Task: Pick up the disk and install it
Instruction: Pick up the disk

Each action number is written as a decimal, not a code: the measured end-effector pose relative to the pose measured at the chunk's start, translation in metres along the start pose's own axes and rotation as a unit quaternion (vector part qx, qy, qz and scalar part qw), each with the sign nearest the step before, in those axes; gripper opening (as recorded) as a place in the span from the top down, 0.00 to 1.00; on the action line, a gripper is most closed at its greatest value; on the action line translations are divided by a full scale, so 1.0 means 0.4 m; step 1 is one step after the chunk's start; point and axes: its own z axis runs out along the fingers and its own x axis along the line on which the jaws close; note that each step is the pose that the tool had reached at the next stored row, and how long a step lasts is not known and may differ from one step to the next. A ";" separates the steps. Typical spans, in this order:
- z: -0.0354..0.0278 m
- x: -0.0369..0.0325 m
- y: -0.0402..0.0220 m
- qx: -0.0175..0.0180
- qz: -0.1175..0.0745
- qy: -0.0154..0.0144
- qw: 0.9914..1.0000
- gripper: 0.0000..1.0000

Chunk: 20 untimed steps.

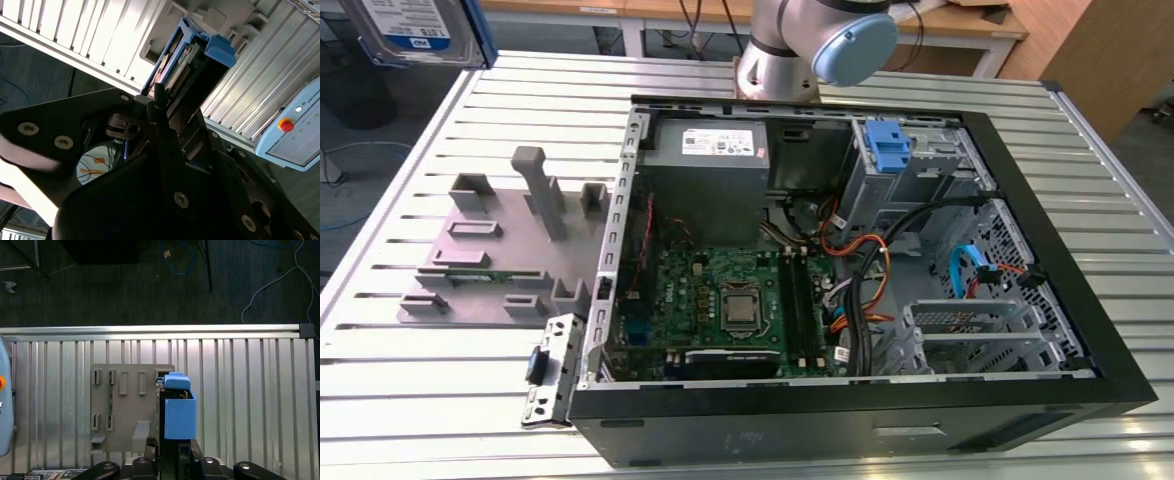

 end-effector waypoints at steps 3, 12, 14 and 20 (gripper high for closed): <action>-0.007 0.000 0.000 0.000 0.000 0.000 1.000 0.65; -0.025 -0.002 0.001 0.000 0.000 0.002 1.000 0.65; -0.029 -0.002 0.001 0.000 0.000 0.002 1.000 0.65; -0.040 -0.002 0.001 0.000 0.000 0.003 1.000 0.65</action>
